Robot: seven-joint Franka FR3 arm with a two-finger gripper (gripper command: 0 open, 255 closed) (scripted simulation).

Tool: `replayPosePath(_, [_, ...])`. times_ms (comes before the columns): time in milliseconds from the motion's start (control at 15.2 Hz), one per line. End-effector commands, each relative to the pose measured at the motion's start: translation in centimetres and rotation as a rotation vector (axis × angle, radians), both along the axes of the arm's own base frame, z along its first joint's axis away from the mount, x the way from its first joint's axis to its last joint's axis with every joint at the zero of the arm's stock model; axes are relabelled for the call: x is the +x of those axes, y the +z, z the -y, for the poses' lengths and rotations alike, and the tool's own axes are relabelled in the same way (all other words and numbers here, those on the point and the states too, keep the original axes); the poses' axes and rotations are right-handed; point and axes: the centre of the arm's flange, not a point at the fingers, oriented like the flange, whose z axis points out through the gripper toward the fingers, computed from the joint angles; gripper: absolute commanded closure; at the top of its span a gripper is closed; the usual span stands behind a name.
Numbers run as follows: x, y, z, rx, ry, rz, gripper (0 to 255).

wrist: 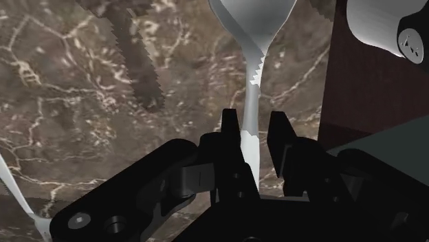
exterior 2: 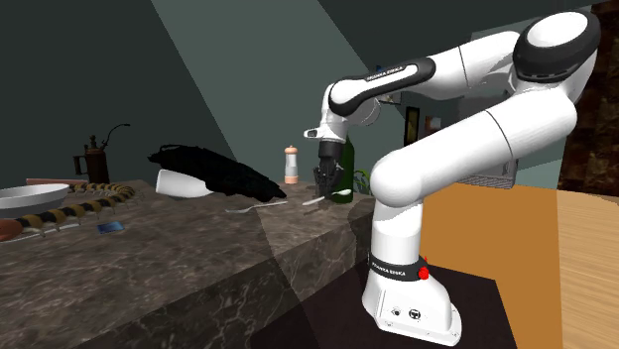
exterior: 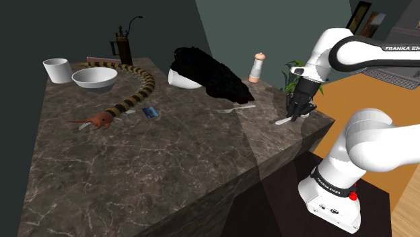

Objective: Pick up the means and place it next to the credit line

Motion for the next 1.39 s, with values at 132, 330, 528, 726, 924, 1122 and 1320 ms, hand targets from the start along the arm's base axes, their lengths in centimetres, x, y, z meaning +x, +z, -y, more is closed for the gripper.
replayPosePath(132, [-0.1,2.1,0.1,0.0,0.0,-0.001,255])
replayPosePath(330, [1.1,2.8,-0.6,0.0,0.0,-0.001,255])
replayPosePath(528, [4.6,2.8,-2.5,0.0,0.0,-0.001,255])
replayPosePath(726, [8.1,2.8,-4.3,0.0,0.0,-0.001,255])
replayPosePath(924, [11.6,2.9,-6.2,0.0,0.0,-0.001,255])
replayPosePath(1122, [15.0,2.9,-8.1,0.0,0.0,-0.001,255])
replayPosePath(1320, [18.5,2.9,-10.0,0.0,0.0,-0.001,255])
